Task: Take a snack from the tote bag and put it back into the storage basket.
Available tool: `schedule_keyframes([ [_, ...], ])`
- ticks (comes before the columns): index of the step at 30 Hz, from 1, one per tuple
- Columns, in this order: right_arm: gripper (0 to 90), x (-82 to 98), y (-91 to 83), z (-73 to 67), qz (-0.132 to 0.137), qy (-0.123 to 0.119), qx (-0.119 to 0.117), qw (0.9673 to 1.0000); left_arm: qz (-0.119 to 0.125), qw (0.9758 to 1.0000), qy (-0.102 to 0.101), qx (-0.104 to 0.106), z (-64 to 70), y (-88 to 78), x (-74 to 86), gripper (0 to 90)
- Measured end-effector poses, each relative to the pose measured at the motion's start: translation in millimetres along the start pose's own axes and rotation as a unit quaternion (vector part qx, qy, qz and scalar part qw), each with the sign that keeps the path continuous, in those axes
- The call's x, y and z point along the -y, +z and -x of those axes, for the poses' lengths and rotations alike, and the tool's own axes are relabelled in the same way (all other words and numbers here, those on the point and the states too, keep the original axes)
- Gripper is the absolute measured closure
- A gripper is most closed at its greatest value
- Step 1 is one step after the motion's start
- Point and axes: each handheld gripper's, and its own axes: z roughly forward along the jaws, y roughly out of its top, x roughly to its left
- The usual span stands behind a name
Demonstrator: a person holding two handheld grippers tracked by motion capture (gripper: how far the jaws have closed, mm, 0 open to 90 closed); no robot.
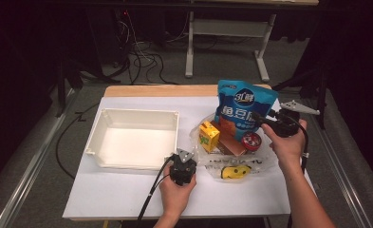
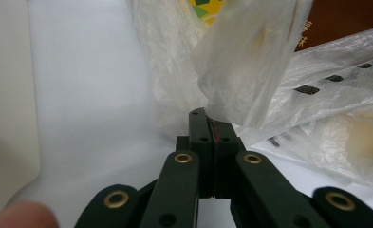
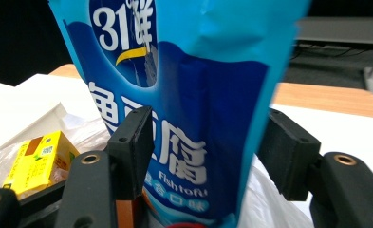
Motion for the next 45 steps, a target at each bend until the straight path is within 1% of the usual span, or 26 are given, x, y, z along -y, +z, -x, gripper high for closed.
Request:
schedule_keyframes([
  [3,47.1,-0.8,7.5,-3.1,0.000,0.001,-0.018,0.9998,0.000,1.0000,0.002,0.000,0.4,-0.1,0.0,90.0],
  [4,47.6,-1.1,8.7,-4.8,-0.001,-0.002,-0.018,0.9998,0.000,1.0000,0.003,0.000,0.6,-0.1,0.0,90.0],
  [7,51.1,-1.3,11.0,-10.5,0.000,-0.007,-0.003,1.0000,0.001,1.0000,0.005,-0.001,0.9,-0.1,0.0,90.0],
  [9,53.2,-0.9,12.0,-12.0,0.001,-0.004,0.005,1.0000,0.000,1.0000,0.006,-0.001,1.4,-0.1,0.0,90.0],
  [11,55.0,-0.3,14.7,-13.5,-0.003,-0.006,0.011,0.9999,-0.001,1.0000,0.007,-0.002,1.7,0.0,0.0,90.0],
  [12,55.6,0.3,16.5,-14.6,-0.008,-0.008,0.019,0.9998,-0.001,1.0000,0.008,-0.002,1.8,0.0,0.0,90.0],
  [13,55.5,1.0,18.8,-15.4,-0.012,-0.012,0.022,0.9996,0.000,1.0000,0.008,-0.002,1.9,-0.1,0.1,90.0],
  [14,57.4,1.8,20.7,-16.7,-0.015,-0.016,0.026,0.9994,-0.001,1.0000,0.008,-0.002,1.9,-0.1,0.0,90.0],
  [16,68.8,2.7,21.8,-20.5,-0.015,-0.028,0.034,0.9989,0.000,1.0000,0.008,-0.002,1.9,-0.1,0.1,90.0],
  [17,73.1,2.9,22.1,-22.5,-0.015,-0.034,0.035,0.9987,0.000,1.0000,0.008,-0.002,1.9,-0.1,0.1,90.0],
  [18,78.7,2.9,21.9,-24.6,-0.017,-0.034,0.036,0.9986,0.000,1.0000,0.008,-0.001,1.8,-0.2,0.1,90.0],
  [19,81.5,3.0,21.7,-25.8,-0.017,-0.031,0.029,0.9989,0.000,1.0000,0.008,-0.002,1.8,-0.2,0.1,90.0],
  [20,84.0,3.2,21.9,-26.6,-0.016,-0.034,0.026,0.9990,0.000,1.0000,0.008,-0.001,1.8,-0.2,0.1,90.0],
  [23,89.1,3.2,21.2,-28.1,-0.015,-0.040,0.022,0.9988,0.000,1.0000,0.007,-0.001,1.6,-0.2,0.1,90.0],
  [26,90.0,2.3,19.5,-30.2,-0.015,-0.042,0.021,0.9988,0.000,1.0000,0.007,-0.001,1.7,-0.1,0.1,90.0],
  [27,90.0,1.3,18.8,-30.5,-0.014,-0.044,0.014,0.9988,0.000,1.0000,0.007,-0.001,1.6,-0.1,0.1,90.0],
  [31,90.0,-3.5,14.2,-33.3,-0.007,-0.055,0.008,0.9984,-0.001,1.0000,0.008,-0.002,1.8,-0.1,0.0,90.0],
  [36,90.0,-11.8,5.2,-32.2,0.014,-0.048,0.000,0.9988,-0.002,0.9999,0.009,-0.003,2.1,0.0,0.0,90.0],
  [40,90.0,-20.8,-1.5,-35.8,0.023,-0.052,-0.002,0.9984,-0.002,0.9999,0.010,-0.004,2.1,0.2,-0.1,90.0],
  [45,90.0,-29.7,-8.3,-40.2,0.035,-0.049,-0.005,0.9982,-0.002,1.0000,0.008,-0.002,1.7,0.2,-0.1,90.0],
])
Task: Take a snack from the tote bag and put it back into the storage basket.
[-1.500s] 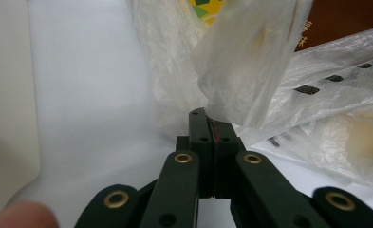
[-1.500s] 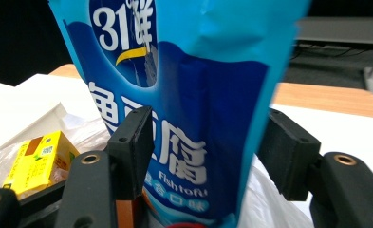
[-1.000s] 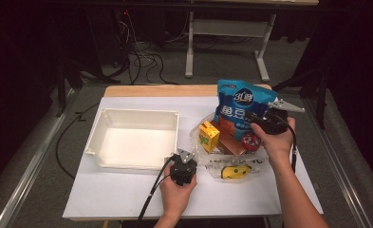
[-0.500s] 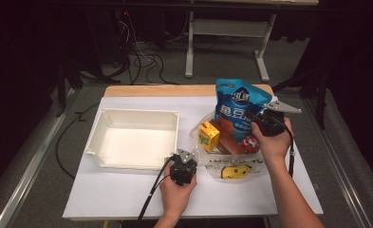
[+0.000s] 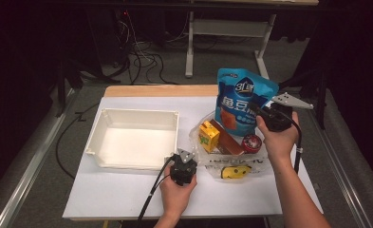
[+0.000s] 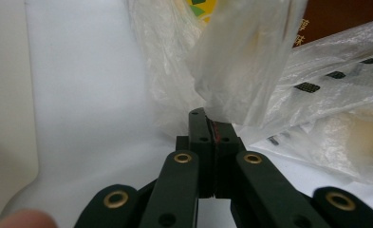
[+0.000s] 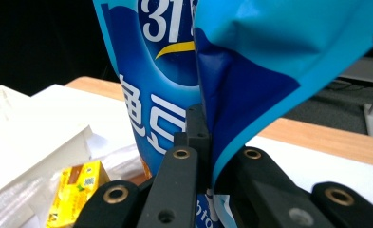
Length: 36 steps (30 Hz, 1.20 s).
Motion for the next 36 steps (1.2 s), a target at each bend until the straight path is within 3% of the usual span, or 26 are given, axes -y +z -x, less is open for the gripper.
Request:
schedule_keyframes([
  [8,90.0,-15.0,-9.9,-5.0,0.018,0.003,-0.010,0.9998,0.008,0.9999,0.010,0.003,-0.2,-0.3,0.0,88.9],
  [9,90.0,-16.7,-11.3,-5.7,0.019,0.004,-0.010,0.9998,0.006,1.0000,0.004,0.003,0.7,-1.2,0.4,88.8],
  [11,90.0,-19.9,-14.2,-6.4,0.021,0.006,-0.012,0.9997,0.013,0.9998,0.013,0.001,0.5,-1.4,0.2,88.1],
  [14,90.0,-24.6,-19.3,-6.3,0.022,0.004,-0.018,0.9996,0.018,0.9998,0.009,-0.008,3.2,-4.2,0.8,83.3],
  [18,90.0,-29.2,-26.2,-7.3,0.024,0.004,-0.020,0.9995,0.025,0.9996,0.011,0.000,0.9,-9.0,1.0,77.9],
  [24,90.0,-34.1,-34.4,-8.5,0.032,0.003,-0.022,0.9993,0.042,0.9990,0.011,0.010,-1.9,-30.3,0.5,66.1],
  [36,90.0,-40.2,-44.1,-13.2,0.041,0.006,-0.033,0.9986,0.103,0.9945,0.005,0.017,-18.4,-76.5,-16.4,59.6],
])
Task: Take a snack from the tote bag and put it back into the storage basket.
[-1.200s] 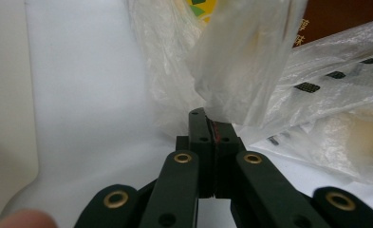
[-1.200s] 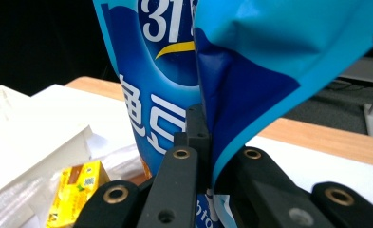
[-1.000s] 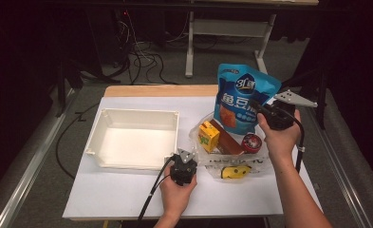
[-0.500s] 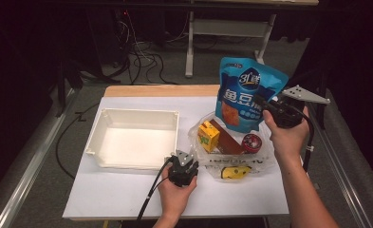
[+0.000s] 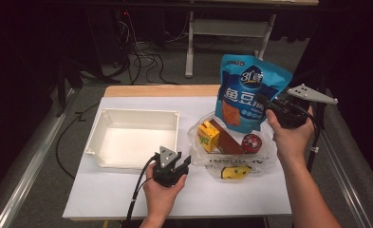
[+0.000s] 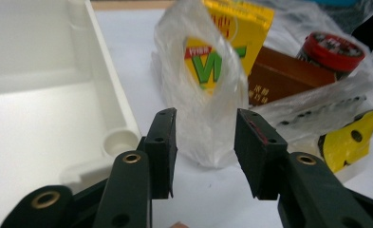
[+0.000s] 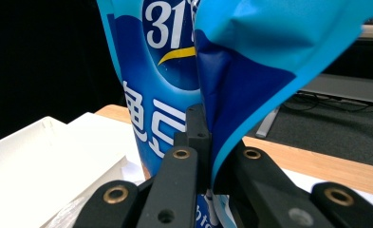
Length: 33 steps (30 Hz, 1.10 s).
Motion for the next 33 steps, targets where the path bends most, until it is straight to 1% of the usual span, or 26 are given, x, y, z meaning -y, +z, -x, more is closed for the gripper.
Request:
schedule_keyframes([
  [3,90.0,-0.8,-1.0,-2.4,0.000,-0.001,0.001,1.0000,0.022,0.9997,0.000,0.006,-0.4,-8.7,-10.8,58.1],
  [5,90.0,-1.1,-1.4,-4.6,0.000,-0.002,-0.002,1.0000,0.032,0.9995,0.002,0.007,-1.2,-12.0,-17.5,57.4],
  [7,90.0,-1.9,-2.3,-7.3,0.001,-0.004,-0.006,1.0000,0.043,0.9990,-0.001,0.010,-2.3,-15.3,-26.0,56.8],
  [11,90.0,-4.6,-6.2,-12.5,0.005,-0.002,-0.016,0.9999,0.055,0.9984,0.003,0.013,-3.1,-18.9,-37.9,56.3],
  [14,90.0,-5.8,-8.6,-17.9,0.005,-0.006,-0.022,0.9997,0.060,0.9980,0.007,0.017,-2.9,-20.2,-45.1,56.3],
  [17,90.0,-4.5,-10.2,-23.1,0.004,-0.009,-0.028,0.9996,0.065,0.9975,0.013,0.022,-1.0,-21.2,-51.2,56.2],
  [21,90.0,-1.9,-12.3,-27.6,0.005,-0.001,-0.039,0.9992,0.074,0.9967,0.019,0.028,0.3,-21.7,-60.3,55.8],
  [26,90.0,-0.4,-17.1,-35.5,0.006,-0.004,-0.050,0.9987,0.084,0.9955,0.026,0.037,2.7,-22.5,-73.2,54.8],
  [28,90.0,-0.4,-18.8,-38.5,0.006,-0.006,-0.055,0.9985,0.088,0.9948,0.028,0.043,4.2,-22.5,-77.6,54.0],
  [30,90.0,-0.4,-20.4,-42.2,0.004,-0.007,-0.060,0.9982,0.091,0.9942,0.023,0.053,5.4,-23.0,-81.0,53.4],
  [31,90.0,0.0,-21.0,-44.0,0.004,-0.009,-0.062,0.9980,0.097,0.9929,0.019,0.066,4.9,-24.7,-82.2,53.2],
  [33,90.0,1.3,-21.8,-48.2,0.004,-0.013,-0.066,0.9977,0.104,0.9917,0.017,0.074,4.3,-27.0,-83.9,53.0],
])
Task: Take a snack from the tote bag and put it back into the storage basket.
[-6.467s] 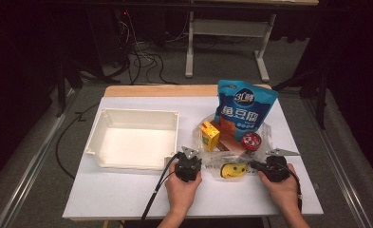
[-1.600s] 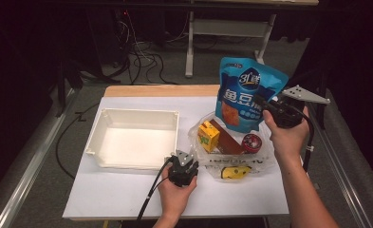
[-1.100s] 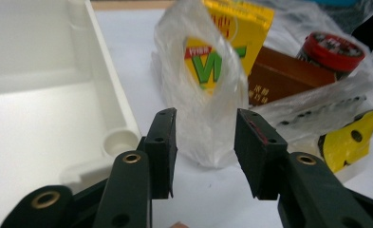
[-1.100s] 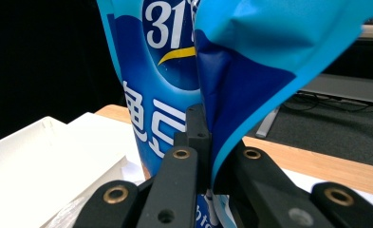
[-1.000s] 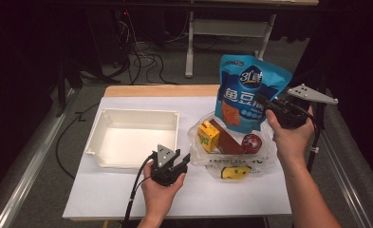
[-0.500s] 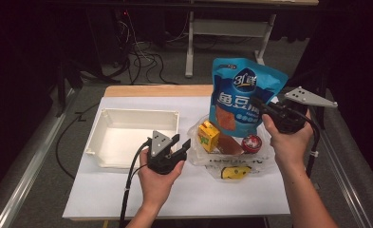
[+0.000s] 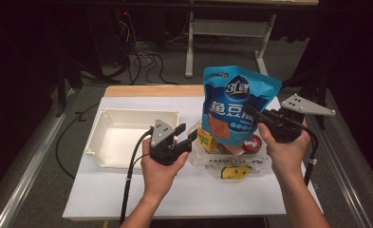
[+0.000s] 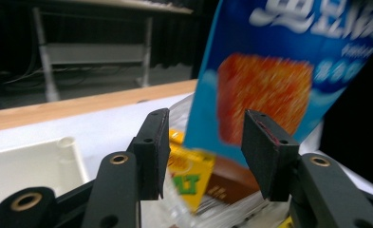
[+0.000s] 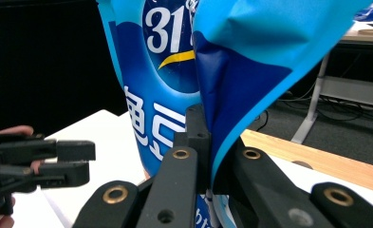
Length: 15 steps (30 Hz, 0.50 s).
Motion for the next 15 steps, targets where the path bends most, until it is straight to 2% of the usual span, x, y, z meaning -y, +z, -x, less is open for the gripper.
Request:
schedule_keyframes([
  [3,90.0,3.7,1.3,-5.4,-0.003,0.001,-0.008,1.0000,0.009,0.9999,0.002,0.007,-0.7,-2.5,-4.6,52.2],
  [6,90.0,7.6,3.3,-10.6,-0.006,-0.002,-0.015,0.9999,0.018,0.9998,0.005,0.004,-0.7,-4.4,-11.1,51.1],
  [10,90.0,12.5,7.3,-16.2,-0.007,0.002,-0.026,0.9996,0.045,0.9988,0.004,0.017,-0.3,-7.3,-21.2,46.6],
  [12,90.0,14.2,9.3,-20.0,-0.008,0.002,-0.032,0.9995,0.049,0.9986,0.012,0.015,1.1,-6.9,-25.9,43.3],
  [15,90.0,15.3,12.0,-25.3,-0.010,0.000,-0.039,0.9992,0.055,0.9982,0.009,0.025,2.7,-6.5,-32.4,41.3],
])
